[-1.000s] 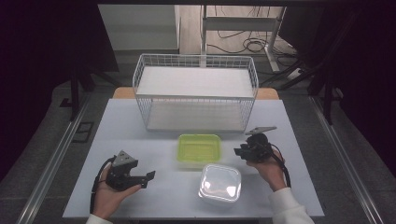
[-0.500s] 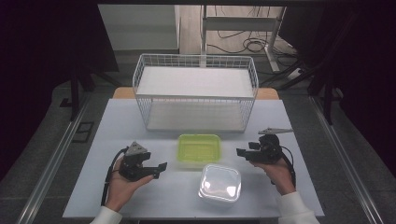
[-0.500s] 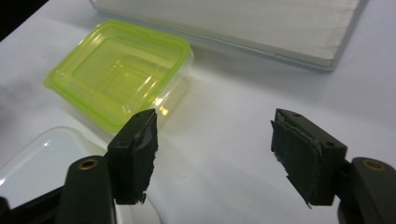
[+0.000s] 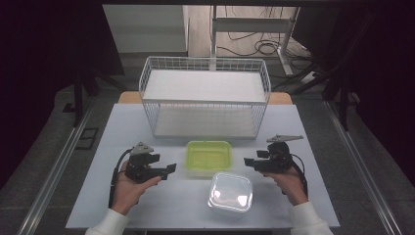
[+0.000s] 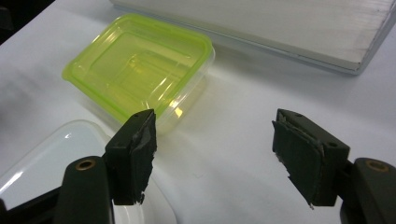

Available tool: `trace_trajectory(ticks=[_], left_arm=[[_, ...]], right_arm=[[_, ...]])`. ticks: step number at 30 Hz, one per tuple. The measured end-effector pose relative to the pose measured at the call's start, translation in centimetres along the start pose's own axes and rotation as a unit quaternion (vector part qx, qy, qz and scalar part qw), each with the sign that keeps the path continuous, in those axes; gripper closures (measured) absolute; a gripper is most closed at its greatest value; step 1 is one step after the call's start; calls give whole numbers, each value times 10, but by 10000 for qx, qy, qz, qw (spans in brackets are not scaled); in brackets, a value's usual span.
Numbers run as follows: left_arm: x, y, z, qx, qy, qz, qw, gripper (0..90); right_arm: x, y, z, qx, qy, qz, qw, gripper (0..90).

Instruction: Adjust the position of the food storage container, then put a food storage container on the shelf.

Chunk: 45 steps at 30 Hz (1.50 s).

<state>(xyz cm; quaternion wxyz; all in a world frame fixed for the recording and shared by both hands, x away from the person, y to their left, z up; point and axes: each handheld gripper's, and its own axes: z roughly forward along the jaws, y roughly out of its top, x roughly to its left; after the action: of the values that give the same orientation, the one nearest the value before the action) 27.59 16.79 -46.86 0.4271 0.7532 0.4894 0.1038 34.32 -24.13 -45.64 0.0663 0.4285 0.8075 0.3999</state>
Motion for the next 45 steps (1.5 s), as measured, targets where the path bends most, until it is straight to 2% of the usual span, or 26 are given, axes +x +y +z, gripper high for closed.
trace_trajectory(ticks=[2, 6, 11, 15, 19, 20, 24, 27, 28, 30, 35, 37, 40, 43, 45], left_arm=[[2, 1, 2, 16, 7, -46, 10000, 234], [8, 7, 7, 39, -167, -282, 9995, 258], [16, 20, 15, 193, -329, -521, 9979, 303], [19, 31, 21, 234, -511, -720, 9958, 314], [24, 38, 32, 356, -695, -941, 9925, 328], [25, 39, 36, 378, -787, -1043, 9907, 333], [27, 43, 45, 490, -844, -1142, 9887, 364], [30, 43, 55, 612, -967, -1308, 9848, 383], [31, 43, 59, 649, -1026, -1437, 9822, 390], [32, 43, 66, 678, -1131, -1547, 9791, 415], [31, 40, 79, 806, -1386, -1632, 9735, 460], [31, 39, 82, 867, -1438, -1641, 9720, 477], [32, 37, 84, 930, -1404, -1617, 9724, 505], [33, 37, 84, 975, -1408, -1638, 9715, 537], [33, 36, 85, 1014, -1416, -1654, 9707, 541]], right_arm=[[1, 1, 1, 16, 11, 1, 10000, 304], [3, 2, 2, 45, 30, 120, 9999, 324], [3, 5, 8, 137, 108, 244, 9995, 350], [5, 13, 15, 238, 141, 206, 9994, 366], [8, 23, 20, 365, 191, 207, 9989, 387], [8, 24, 21, 394, 205, 199, 9988, 392], [6, 30, 30, 490, 246, 295, 9981, 410], [2, 31, 36, 522, 325, 438, 9971, 422], [1, 31, 39, 516, 369, 486, 9968, 429], [-2, 32, 46, 529, 505, 649, 9952, 447], [-3, 31, 54, 614, 564, 685, 9942, 467], [-4, 30, 59, 675, 579, 707, 9935, 475], [-5, 29, 65, 708, 651, 820, 9920, 497], [-7, 28, 72, 710, 807, 1033, 9888, 538], [-7, 27, 73, 737, 822, 1045, 9884, 545]])
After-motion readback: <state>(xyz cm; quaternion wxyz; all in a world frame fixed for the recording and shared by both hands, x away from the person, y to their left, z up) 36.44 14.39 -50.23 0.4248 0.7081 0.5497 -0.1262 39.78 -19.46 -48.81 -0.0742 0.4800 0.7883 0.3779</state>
